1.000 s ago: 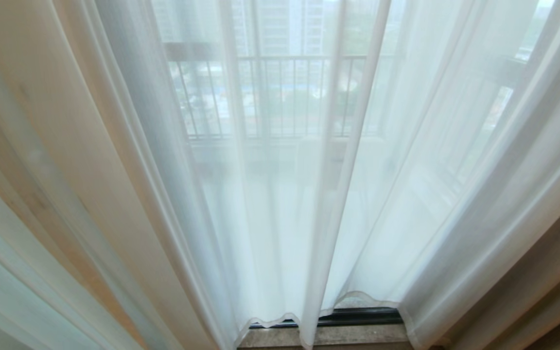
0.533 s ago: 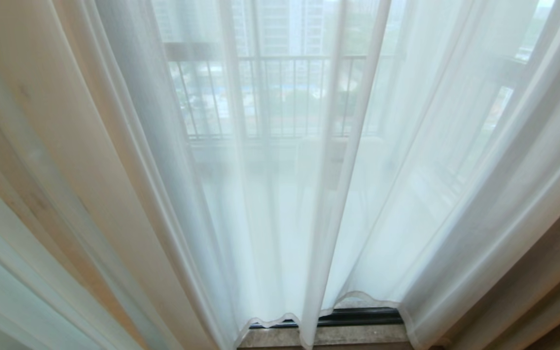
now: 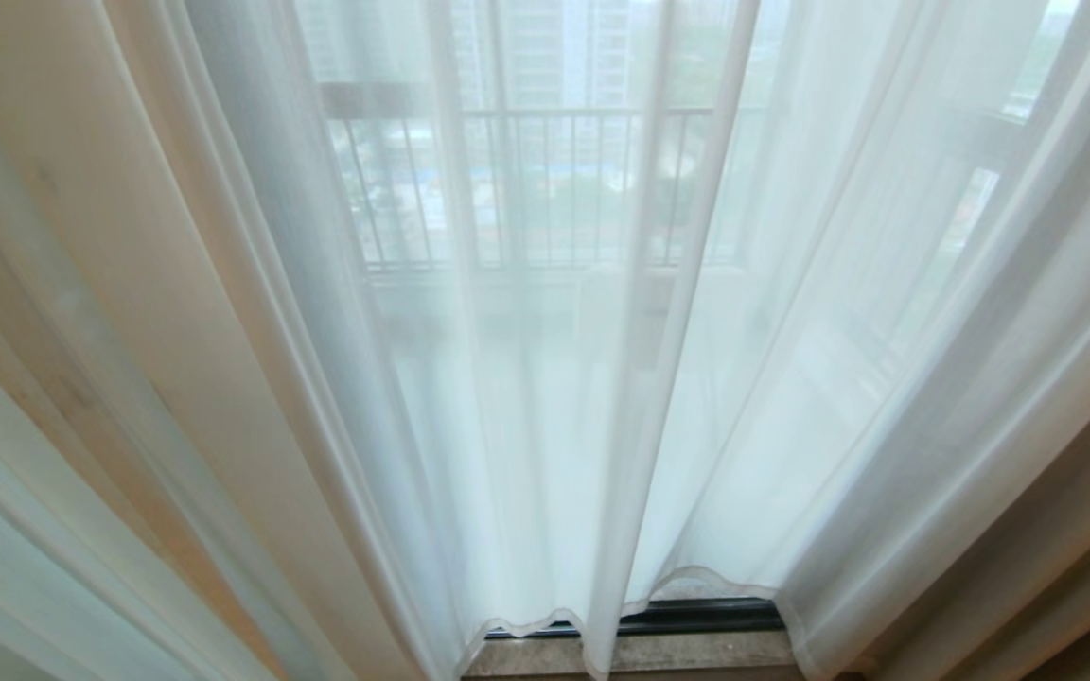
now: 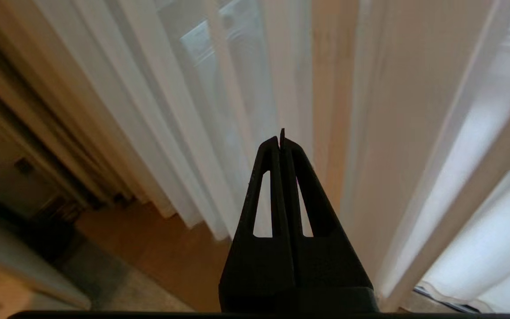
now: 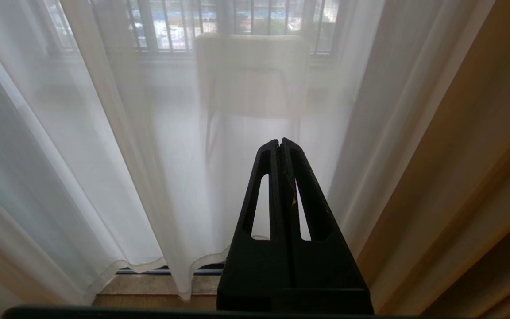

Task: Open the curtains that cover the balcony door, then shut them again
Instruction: Pull the inner curtains open on both sides

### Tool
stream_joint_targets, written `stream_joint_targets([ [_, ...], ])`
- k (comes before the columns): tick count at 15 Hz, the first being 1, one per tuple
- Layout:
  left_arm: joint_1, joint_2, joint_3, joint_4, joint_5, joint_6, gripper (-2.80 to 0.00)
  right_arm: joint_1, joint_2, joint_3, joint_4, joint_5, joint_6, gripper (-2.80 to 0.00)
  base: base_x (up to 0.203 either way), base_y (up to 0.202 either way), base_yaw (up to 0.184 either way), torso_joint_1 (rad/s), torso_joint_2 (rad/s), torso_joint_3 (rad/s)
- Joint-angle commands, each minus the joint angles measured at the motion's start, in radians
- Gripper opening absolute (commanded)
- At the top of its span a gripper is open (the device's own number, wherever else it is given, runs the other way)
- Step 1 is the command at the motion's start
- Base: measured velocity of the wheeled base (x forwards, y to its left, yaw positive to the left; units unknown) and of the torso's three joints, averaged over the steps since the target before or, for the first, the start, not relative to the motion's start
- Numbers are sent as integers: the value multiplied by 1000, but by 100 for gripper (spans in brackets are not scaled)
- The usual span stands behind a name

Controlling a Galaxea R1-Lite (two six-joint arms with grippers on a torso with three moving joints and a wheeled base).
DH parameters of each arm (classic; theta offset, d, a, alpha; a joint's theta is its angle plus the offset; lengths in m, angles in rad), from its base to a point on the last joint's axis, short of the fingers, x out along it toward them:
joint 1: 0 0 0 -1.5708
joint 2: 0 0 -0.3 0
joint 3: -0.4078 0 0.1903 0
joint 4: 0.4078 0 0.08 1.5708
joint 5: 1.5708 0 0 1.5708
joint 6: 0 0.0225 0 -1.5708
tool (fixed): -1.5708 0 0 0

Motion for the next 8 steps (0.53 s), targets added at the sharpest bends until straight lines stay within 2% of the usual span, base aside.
stream_joint_targets([
  [1, 0, 93, -11, 0, 57, -33, -280, 0, 0, 0, 0, 1, -1, -280, 0, 0, 0, 0, 0, 0],
  [5, 16, 245, -47, 0, 119, -199, -280, 0, 0, 0, 0, 1, -1, -280, 0, 0, 0, 0, 0, 0],
  [8, 69, 358, -53, -22, 123, -307, -280, 0, 0, 0, 0, 1, -1, -280, 0, 0, 0, 0, 0, 0],
])
